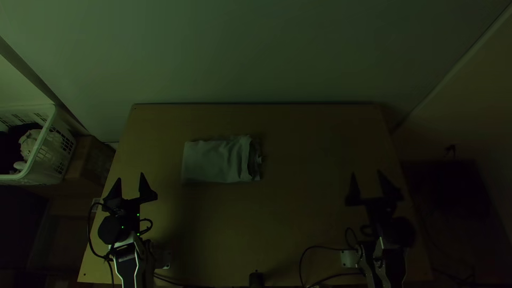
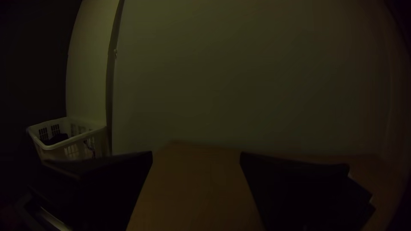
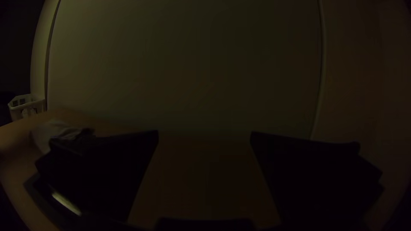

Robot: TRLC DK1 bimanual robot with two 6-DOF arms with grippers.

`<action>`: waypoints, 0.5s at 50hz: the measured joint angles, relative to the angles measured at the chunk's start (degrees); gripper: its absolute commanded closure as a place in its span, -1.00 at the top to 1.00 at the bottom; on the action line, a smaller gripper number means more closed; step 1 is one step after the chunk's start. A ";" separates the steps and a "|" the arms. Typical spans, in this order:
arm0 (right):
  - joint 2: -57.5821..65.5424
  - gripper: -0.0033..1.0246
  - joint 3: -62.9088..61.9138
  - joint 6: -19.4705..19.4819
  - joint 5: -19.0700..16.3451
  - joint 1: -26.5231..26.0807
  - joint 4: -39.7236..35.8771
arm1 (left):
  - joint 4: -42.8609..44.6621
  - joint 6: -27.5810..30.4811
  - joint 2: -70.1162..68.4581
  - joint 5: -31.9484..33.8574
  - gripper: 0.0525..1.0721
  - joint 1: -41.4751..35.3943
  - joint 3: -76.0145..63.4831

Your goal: Fold the t-shirt

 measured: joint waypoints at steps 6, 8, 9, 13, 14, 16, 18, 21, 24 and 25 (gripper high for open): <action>0.00 0.92 -5.66 0.02 0.02 -0.44 4.50 | -0.13 0.02 -0.22 -0.02 0.92 0.63 -0.07; 0.00 0.92 -6.58 0.31 0.28 -0.66 3.52 | -0.90 0.04 -0.22 -0.04 0.92 0.63 -0.07; 0.09 0.92 -6.58 0.72 0.44 -0.79 3.67 | -1.03 0.04 -0.22 -0.04 0.92 0.63 -0.04; 0.04 0.92 -6.58 1.33 0.61 -1.33 3.32 | -1.05 0.02 -0.22 -0.22 0.92 0.68 -0.07; 0.04 0.92 -6.58 1.31 0.68 -1.53 3.23 | -1.05 0.02 -0.22 -0.22 0.92 0.68 -0.04; 0.04 0.92 -6.58 1.29 1.07 -1.99 3.17 | -1.05 0.02 -0.22 -0.22 0.92 0.72 -0.07; 0.04 0.92 -6.58 1.27 1.11 -2.51 3.17 | -1.05 0.04 -0.22 -0.22 0.92 0.76 -0.07; 0.04 0.92 -6.58 1.27 1.25 -2.73 3.15 | -1.05 0.02 -0.22 -0.22 0.92 0.76 -0.07; 0.04 0.92 -6.58 1.27 1.29 -2.78 3.10 | -1.07 0.04 -0.22 -0.22 0.92 0.76 -0.07; 0.04 0.92 -6.58 1.27 1.29 -2.78 3.10 | -1.07 0.02 -0.22 -0.22 0.92 0.76 -0.04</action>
